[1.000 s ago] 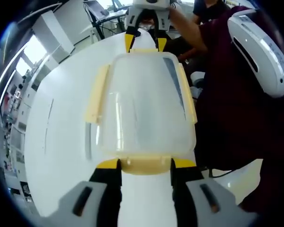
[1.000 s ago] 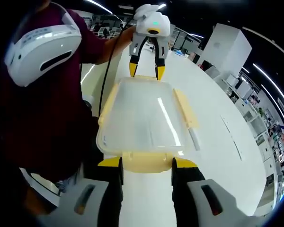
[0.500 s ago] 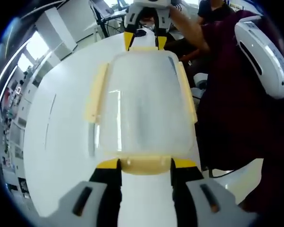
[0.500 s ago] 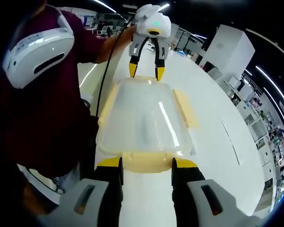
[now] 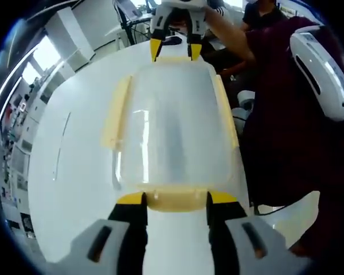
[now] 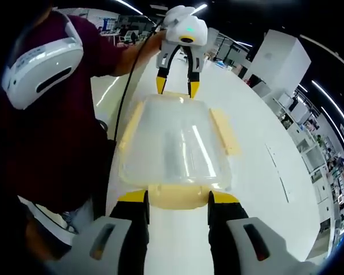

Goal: Snap each plastic latch of the storage box into its locked position after aligning the lid with the box until every specified latch is closed and the lid sits flush.

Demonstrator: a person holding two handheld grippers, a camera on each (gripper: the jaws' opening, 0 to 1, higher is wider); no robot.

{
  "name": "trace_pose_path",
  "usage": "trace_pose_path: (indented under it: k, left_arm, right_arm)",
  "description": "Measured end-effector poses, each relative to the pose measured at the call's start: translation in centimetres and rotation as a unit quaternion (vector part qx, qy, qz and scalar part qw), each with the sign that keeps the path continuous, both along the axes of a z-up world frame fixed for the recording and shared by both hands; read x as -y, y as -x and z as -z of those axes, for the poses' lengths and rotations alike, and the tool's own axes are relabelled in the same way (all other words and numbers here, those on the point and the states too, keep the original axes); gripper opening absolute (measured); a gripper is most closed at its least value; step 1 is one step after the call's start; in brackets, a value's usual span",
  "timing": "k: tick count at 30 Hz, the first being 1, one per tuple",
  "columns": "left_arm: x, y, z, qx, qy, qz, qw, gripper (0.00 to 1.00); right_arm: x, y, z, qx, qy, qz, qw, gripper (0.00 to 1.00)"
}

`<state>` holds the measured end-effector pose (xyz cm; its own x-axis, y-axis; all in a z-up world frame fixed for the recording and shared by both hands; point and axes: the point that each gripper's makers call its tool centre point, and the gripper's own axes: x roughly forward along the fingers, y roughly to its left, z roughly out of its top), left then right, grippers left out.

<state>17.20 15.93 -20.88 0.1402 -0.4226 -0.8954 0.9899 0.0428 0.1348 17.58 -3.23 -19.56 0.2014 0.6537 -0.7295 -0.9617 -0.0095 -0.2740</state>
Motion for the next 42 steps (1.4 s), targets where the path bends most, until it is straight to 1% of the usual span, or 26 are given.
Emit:
trace_pose_path:
  k: [9,13,27,36,38,42]
  left_arm:
    - [-0.2,-1.5,0.4,-0.002,0.0,-0.006,1.0,0.39]
    - [-0.2,-2.0,0.8,-0.008,0.001,-0.011,0.9999,0.39]
    - [-0.5,-2.4,1.7,-0.03,-0.013,-0.021,0.9993,0.39]
    - [-0.4,-2.7,1.8,-0.036,-0.019,-0.024,0.9989,0.39]
    - [-0.4,-2.8,1.8,-0.034,-0.019,-0.025,0.9989,0.39]
    - [-0.4,-3.0,1.8,-0.037,-0.02,-0.03,0.9987,0.39]
  right_arm:
    - [-0.2,-1.6,0.5,-0.009,-0.003,0.0,1.0,0.38]
    - [-0.3,-2.2,0.9,-0.02,-0.004,-0.001,0.9998,0.38]
    - [-0.7,-3.0,1.8,-0.034,0.006,-0.009,0.9994,0.38]
    - [-0.6,-3.7,2.4,-0.04,0.011,-0.01,0.9991,0.38]
    - [-0.5,-3.8,2.5,-0.041,0.012,-0.009,0.999,0.38]
    - [-0.5,-4.2,3.0,-0.045,0.017,-0.01,0.9988,0.38]
